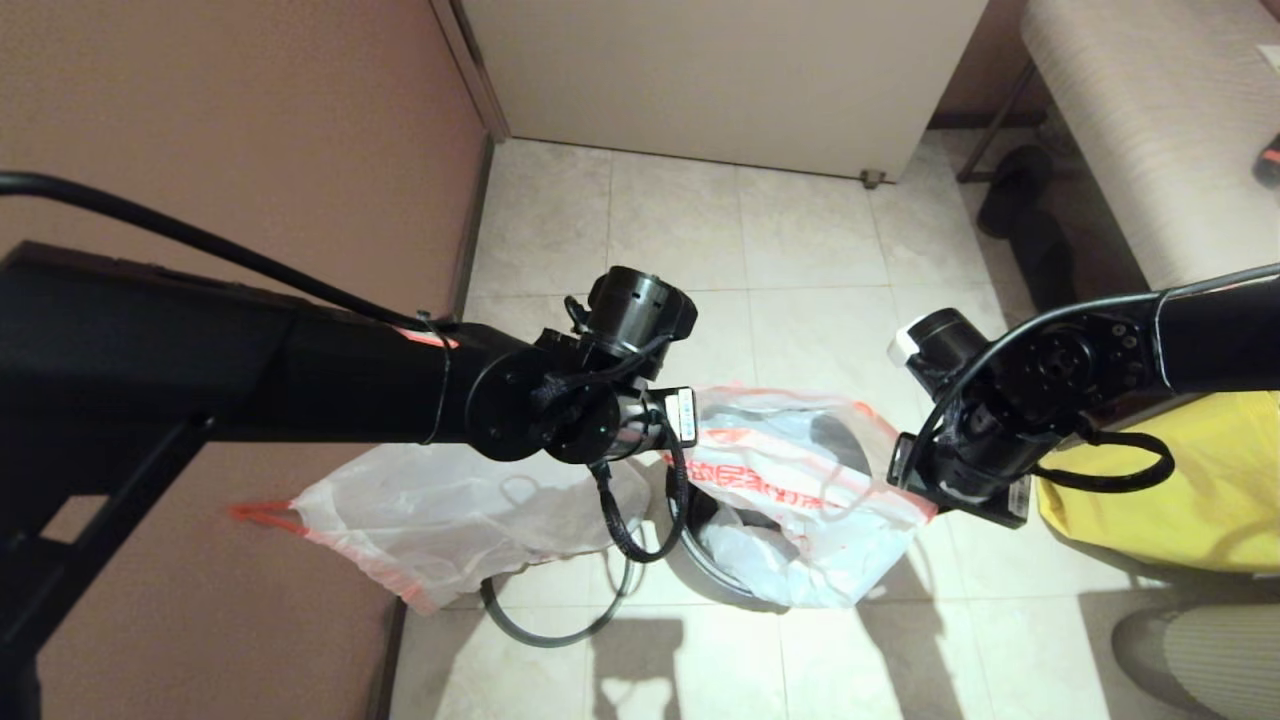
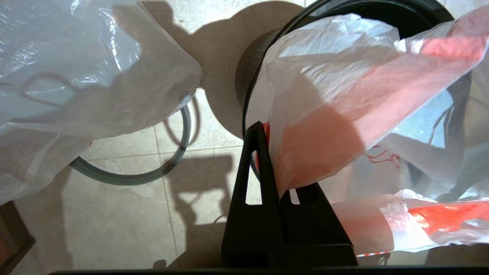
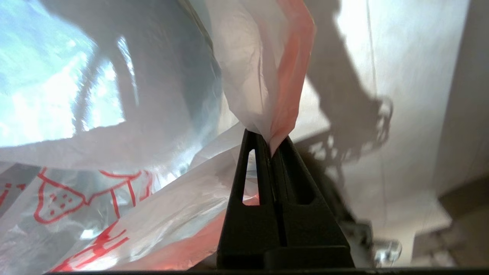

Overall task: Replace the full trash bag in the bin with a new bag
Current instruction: Put the new garbage bag on the trash can

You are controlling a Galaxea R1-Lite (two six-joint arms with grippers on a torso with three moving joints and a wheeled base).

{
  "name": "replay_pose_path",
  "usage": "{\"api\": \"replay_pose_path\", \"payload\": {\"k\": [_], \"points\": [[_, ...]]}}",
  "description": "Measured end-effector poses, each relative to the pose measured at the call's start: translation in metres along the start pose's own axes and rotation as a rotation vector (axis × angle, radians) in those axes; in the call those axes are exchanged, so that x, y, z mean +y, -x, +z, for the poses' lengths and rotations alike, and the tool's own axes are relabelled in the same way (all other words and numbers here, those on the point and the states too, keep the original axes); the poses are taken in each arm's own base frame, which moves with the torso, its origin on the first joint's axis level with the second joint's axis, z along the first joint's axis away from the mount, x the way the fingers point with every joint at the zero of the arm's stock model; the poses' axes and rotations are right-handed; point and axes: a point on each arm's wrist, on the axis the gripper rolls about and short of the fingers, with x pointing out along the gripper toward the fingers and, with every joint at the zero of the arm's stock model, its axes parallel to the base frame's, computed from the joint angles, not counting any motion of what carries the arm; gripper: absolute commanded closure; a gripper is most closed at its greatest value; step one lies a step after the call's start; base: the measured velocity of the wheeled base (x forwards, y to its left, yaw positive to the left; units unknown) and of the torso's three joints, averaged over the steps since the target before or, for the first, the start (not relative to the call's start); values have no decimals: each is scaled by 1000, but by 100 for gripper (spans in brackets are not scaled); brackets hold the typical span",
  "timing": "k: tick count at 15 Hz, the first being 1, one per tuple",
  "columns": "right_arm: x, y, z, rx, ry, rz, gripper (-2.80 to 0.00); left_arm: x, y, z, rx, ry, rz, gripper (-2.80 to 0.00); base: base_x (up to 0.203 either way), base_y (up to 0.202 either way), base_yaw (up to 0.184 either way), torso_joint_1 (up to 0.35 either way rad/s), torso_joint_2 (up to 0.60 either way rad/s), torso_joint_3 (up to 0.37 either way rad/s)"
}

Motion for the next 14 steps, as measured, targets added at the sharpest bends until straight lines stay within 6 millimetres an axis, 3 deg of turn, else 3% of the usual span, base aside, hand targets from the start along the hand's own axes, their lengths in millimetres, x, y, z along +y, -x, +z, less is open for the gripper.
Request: {"api": "replay_pose_path", "payload": {"k": [3, 10, 12, 14], "points": [[3, -11, -9, -42, 72, -14, 0, 10, -11, -24, -16, -20, -8, 0, 0, 0, 0, 0, 0, 0], [-9, -72, -51, 27, 127, -114, 0, 41, -51, -128, 46, -186, 18, 0, 0, 0, 0, 0, 0, 0], [-6, -91, -54, 36, 147, -153, 0, 47, -68, -142, 92, -244, 44, 0, 0, 0, 0, 0, 0, 0], [-1, -105, -55, 46, 170, -168, 0, 53, -89, -144, 104, -268, 71, 0, 0, 0, 0, 0, 0, 0]]}}
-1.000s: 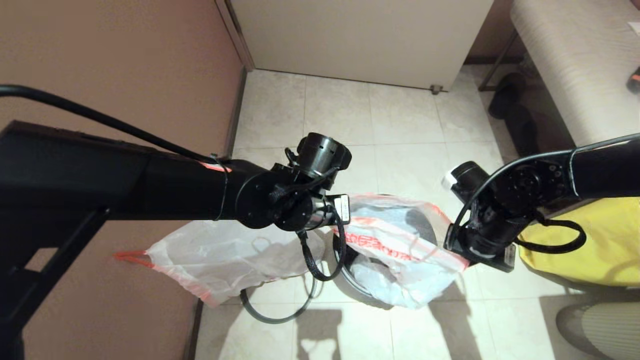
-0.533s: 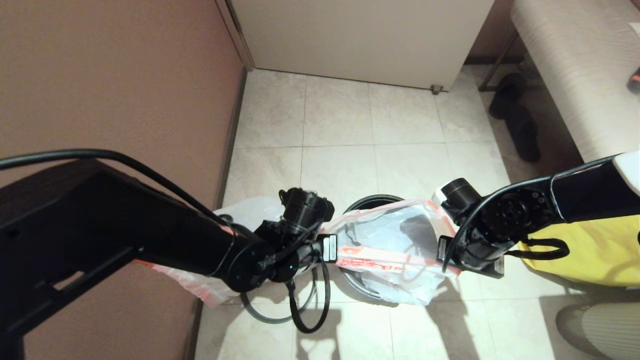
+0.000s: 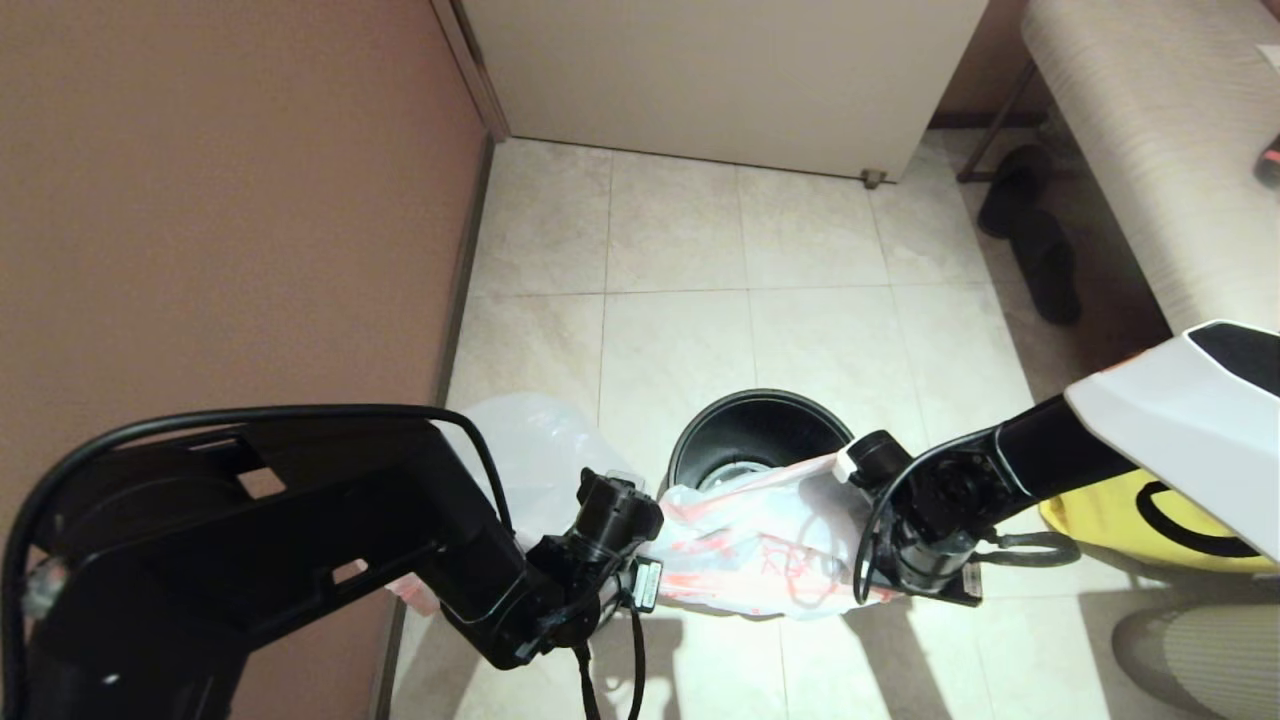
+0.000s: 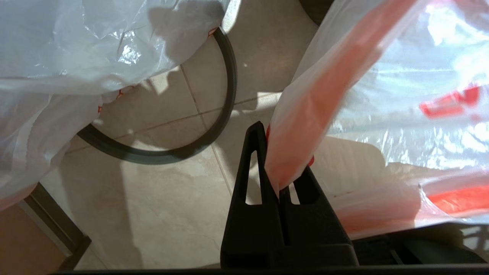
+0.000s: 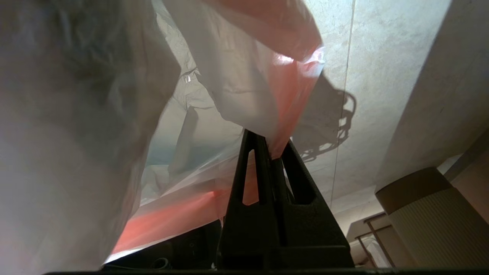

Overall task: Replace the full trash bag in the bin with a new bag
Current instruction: Put the new garbage bag on the trash can

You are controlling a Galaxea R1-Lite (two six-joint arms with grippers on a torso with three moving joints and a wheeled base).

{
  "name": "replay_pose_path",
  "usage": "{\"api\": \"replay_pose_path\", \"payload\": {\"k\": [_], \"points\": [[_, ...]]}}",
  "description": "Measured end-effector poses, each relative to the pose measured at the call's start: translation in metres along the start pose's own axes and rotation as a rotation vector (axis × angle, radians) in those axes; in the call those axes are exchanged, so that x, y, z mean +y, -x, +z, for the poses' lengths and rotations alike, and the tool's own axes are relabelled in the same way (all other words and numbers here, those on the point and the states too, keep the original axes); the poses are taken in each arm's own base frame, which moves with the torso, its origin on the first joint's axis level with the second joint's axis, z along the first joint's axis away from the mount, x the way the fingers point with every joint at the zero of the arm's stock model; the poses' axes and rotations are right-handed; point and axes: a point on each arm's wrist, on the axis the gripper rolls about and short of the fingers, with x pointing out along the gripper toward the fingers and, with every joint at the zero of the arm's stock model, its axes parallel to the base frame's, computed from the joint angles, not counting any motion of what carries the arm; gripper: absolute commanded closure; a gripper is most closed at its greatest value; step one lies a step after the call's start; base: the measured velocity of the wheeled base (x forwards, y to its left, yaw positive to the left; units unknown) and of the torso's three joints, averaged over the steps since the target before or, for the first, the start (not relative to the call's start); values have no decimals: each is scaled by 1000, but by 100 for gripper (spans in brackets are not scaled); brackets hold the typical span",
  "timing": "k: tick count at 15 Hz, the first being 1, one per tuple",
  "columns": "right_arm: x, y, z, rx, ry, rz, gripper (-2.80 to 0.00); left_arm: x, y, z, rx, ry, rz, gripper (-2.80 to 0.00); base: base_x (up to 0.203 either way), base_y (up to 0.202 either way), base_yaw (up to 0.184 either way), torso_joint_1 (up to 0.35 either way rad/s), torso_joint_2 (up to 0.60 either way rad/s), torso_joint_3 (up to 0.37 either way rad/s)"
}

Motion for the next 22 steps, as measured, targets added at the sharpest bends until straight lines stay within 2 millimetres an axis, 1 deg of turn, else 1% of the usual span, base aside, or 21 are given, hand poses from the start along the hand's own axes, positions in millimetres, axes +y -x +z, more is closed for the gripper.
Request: {"api": "replay_pose_path", "payload": {"k": [2, 4, 5, 7, 9, 10, 12, 14, 15, 17, 19, 20, 22], "points": [[4, -10, -2, 14, 18, -12, 0, 3, -15, -4, 18, -5, 16, 0, 0, 0, 0, 0, 0, 0], [8, -16, 2, 8, 26, -10, 0, 6, -30, -6, 28, -10, 33, 0, 0, 0, 0, 0, 0, 0], [11, -17, 7, -4, 19, -3, 0, 8, -36, -1, 12, -1, 43, 0, 0, 0, 0, 0, 0, 0], [18, -19, 17, -30, 10, 14, 0, 11, -48, 15, -40, 28, 72, 0, 0, 0, 0, 0, 0, 0], [22, -18, 30, -78, -16, 15, 0, 11, -55, 30, -95, 56, 116, 0, 0, 0, 0, 0, 0, 0], [20, -15, 38, -104, -36, 16, 0, 11, -55, 39, -132, 82, 127, 0, 0, 0, 0, 0, 0, 0], [11, -5, 51, -137, -75, 25, 0, 9, -49, 53, -205, 138, 121, 0, 0, 0, 0, 0, 0, 0], [-1, 2, 64, -166, -110, 34, 0, 3, -37, 56, -226, 156, 100, 0, 0, 0, 0, 0, 0, 0], [-4, 2, 68, -179, -109, 37, 0, 0, -33, 58, -235, 155, 93, 0, 0, 0, 0, 0, 0, 0], [-2, 2, 70, -198, -102, 48, 0, -1, -31, 60, -248, 155, 90, 0, 0, 0, 0, 0, 0, 0], [3, 4, 70, -208, -84, 59, 0, -2, -34, 63, -257, 153, 93, 0, 0, 0, 0, 0, 0, 0], [5, 6, 71, -214, -82, 65, -280, -2, -34, 64, -259, 152, 93, -280, 0, 0, 0, 0, 0, 0], [10, 10, 70, -222, -67, 75, -280, -2, -36, 65, -262, 145, 94, -280, 0, 0, 0, 0, 0, 0]]}}
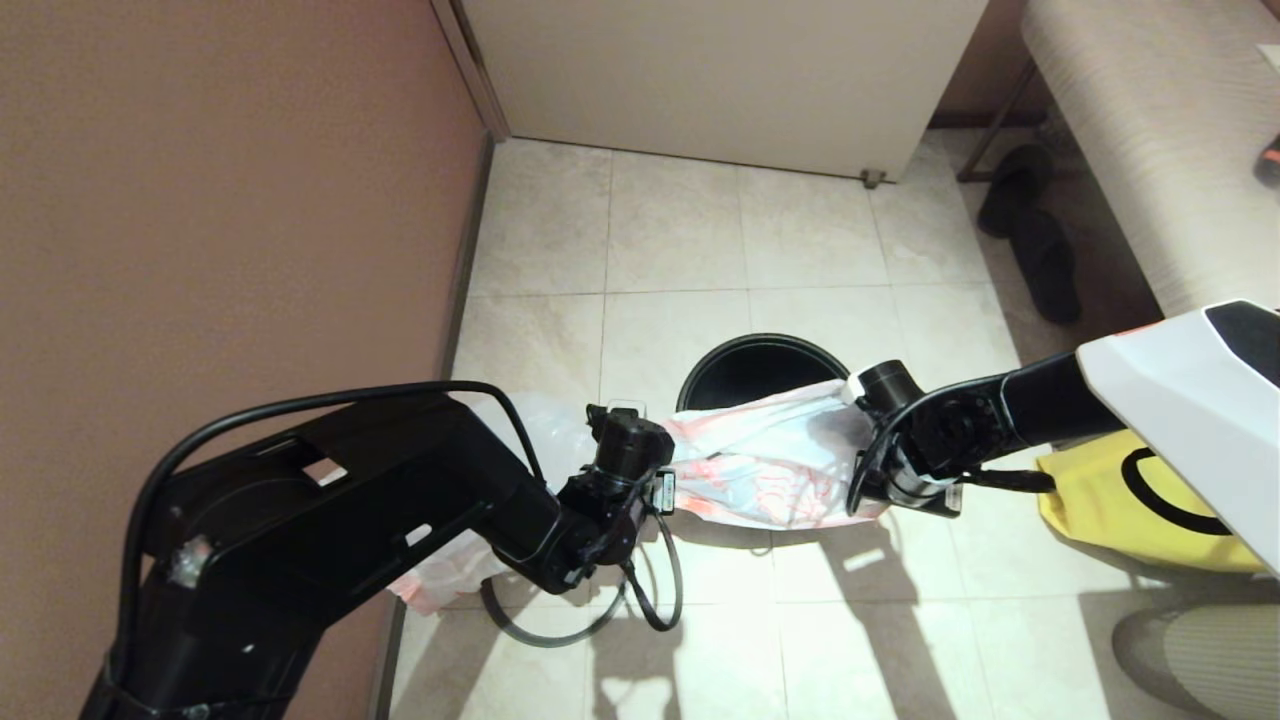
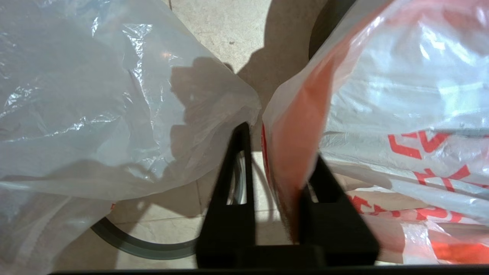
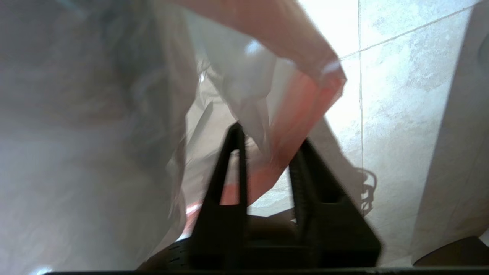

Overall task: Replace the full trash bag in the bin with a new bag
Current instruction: Put the new garbage bag on the trash can

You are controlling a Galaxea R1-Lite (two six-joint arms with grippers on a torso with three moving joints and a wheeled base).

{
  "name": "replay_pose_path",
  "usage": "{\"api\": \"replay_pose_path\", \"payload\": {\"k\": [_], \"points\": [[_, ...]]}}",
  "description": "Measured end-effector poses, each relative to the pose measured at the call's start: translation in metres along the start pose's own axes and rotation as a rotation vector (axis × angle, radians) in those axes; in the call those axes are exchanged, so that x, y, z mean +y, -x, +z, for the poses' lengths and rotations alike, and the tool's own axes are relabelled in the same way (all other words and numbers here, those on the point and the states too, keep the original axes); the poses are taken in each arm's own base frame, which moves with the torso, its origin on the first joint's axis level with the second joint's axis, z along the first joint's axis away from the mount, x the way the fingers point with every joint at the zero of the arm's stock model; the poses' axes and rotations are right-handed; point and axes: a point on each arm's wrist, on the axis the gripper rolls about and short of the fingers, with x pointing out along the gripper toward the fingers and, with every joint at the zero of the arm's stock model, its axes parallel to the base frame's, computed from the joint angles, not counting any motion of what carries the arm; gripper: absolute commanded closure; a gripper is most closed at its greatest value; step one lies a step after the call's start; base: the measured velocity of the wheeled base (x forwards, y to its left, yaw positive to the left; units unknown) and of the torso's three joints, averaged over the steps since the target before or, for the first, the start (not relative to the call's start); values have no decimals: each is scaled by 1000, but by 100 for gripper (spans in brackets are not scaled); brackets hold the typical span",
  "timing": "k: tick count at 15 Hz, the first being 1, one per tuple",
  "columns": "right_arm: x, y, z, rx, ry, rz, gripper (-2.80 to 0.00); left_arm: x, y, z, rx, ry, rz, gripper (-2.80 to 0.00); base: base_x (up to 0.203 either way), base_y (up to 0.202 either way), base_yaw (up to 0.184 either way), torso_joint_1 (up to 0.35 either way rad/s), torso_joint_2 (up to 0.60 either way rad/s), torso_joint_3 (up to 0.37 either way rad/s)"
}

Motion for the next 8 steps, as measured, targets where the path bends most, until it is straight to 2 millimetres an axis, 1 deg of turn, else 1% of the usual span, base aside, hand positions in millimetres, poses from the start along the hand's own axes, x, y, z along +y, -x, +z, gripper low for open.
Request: {"api": "replay_pose_path", "payload": {"k": [2, 4, 6, 8], "points": [[4, 7, -3, 3, 15, 9, -280, 0, 0, 0, -2, -22, -1, -280, 0, 0, 0, 0, 0, 0], [5, 17, -13, 32, 48, 6, -280, 3, 7, -2, 10, -27, -2, -280, 0, 0, 0, 0, 0, 0], [3, 34, -33, 80, 105, -6, -280, 6, 23, -8, 34, -42, -10, -280, 0, 0, 0, 0, 0, 0], [-1, 56, -53, 115, 161, -4, -280, 14, 42, -15, 64, -45, -13, -280, 0, 0, 0, 0, 0, 0]]}}
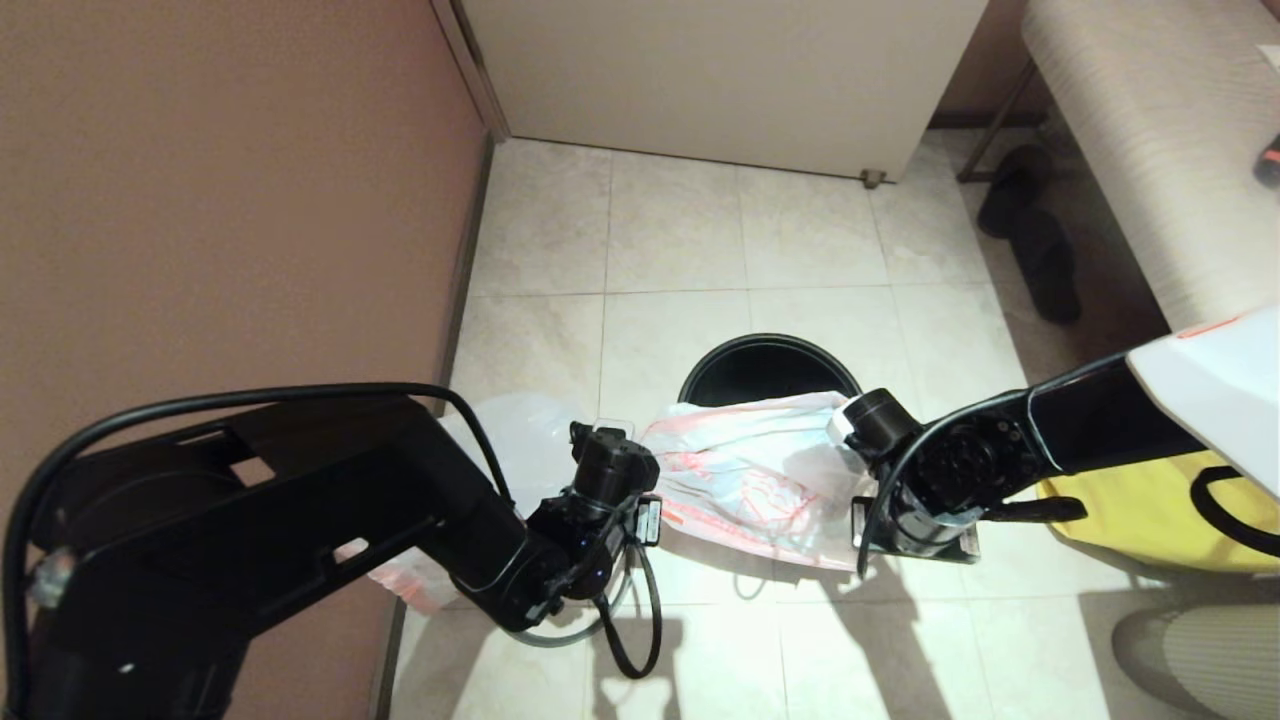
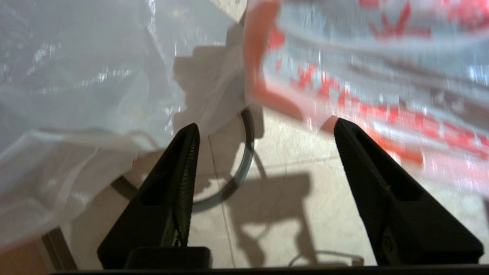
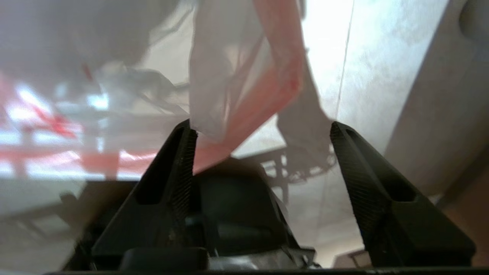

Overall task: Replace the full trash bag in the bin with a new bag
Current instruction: Put the new garbage bag on the trash can

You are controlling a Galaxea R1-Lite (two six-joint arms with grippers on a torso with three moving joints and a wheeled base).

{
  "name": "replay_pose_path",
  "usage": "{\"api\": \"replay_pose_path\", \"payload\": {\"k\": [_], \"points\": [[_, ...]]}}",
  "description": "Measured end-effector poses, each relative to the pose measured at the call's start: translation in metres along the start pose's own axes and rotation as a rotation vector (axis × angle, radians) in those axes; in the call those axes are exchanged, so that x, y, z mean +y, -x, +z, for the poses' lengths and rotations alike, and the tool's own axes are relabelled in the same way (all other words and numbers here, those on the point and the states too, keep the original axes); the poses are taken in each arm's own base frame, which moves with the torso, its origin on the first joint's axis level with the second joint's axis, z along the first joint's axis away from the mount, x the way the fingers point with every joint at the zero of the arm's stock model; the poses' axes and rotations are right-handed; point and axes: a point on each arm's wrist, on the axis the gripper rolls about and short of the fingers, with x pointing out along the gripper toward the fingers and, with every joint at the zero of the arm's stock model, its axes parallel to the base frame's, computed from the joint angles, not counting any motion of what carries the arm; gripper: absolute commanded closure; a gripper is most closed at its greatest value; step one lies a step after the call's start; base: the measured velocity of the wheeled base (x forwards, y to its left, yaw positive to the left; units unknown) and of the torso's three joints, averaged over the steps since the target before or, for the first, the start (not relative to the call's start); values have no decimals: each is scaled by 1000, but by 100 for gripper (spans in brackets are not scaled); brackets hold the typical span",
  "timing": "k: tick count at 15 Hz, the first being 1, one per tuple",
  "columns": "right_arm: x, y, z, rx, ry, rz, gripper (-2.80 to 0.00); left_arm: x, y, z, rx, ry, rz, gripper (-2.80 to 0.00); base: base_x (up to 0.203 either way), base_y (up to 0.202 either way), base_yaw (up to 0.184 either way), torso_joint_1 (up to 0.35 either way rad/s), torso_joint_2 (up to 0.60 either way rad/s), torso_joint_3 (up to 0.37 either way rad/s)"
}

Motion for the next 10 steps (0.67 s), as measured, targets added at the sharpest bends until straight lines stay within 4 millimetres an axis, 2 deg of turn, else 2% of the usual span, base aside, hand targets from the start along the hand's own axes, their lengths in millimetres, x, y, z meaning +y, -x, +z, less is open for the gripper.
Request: {"api": "replay_pose_path", "payload": {"k": [4, 5, 7, 10], "points": [[-23, 43, -50, 121, 136, -47, -280, 20, 40, -17, 65, 31, 0, -280, 0, 0, 0, 0, 0, 0], [-31, 55, -64, 155, 181, -64, 0, 25, 50, -19, 72, 47, -4, 0, 0, 0, 0, 0, 0, 0], [-49, 77, -89, 193, 262, -80, 0, 34, 62, -18, 79, 100, -52, 0, 0, 0, 0, 0, 0, 0], [-59, 101, -106, 190, 313, -4, 0, 34, 70, -13, 59, 135, -96, 0, 0, 0, 0, 0, 0, 0]]}}
